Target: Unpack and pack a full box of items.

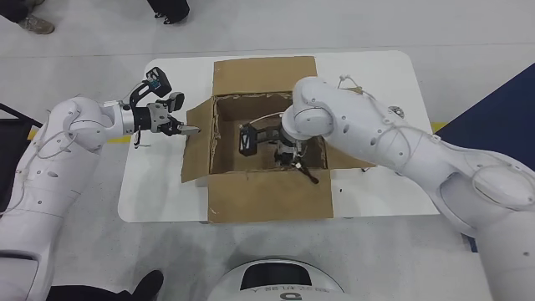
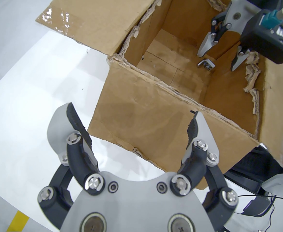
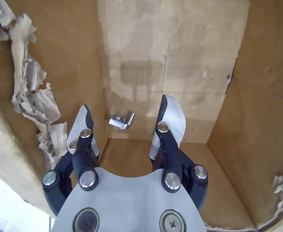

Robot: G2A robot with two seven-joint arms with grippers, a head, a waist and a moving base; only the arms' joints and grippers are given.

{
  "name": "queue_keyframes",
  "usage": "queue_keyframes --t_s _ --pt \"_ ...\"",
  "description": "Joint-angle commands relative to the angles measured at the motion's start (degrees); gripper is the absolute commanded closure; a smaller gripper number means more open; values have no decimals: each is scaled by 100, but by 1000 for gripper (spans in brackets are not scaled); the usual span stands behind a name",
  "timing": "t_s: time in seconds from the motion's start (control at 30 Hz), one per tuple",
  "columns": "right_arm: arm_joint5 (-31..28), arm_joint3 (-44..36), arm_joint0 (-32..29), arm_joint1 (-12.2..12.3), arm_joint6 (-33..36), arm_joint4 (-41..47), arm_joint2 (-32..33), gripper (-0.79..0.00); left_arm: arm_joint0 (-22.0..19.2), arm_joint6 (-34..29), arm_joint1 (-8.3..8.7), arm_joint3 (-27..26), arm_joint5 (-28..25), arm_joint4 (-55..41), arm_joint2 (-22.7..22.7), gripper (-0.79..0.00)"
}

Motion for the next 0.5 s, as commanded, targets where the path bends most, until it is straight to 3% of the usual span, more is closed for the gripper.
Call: queue_keyframes --t_s 0.0,0.2,0.27,0.47 --pt "188 -120 0 61 188 161 0 -650 0 0 0 0 0 0 0 -785" --pt "436 -190 23 138 436 231 0 -717 0 0 0 0 0 0 0 -785" --pt "475 -112 33 113 475 181 0 -785 0 0 0 0 0 0 0 -785" --pt "356 0 177 69 355 51 0 -785 0 0 0 0 0 0 0 -785"
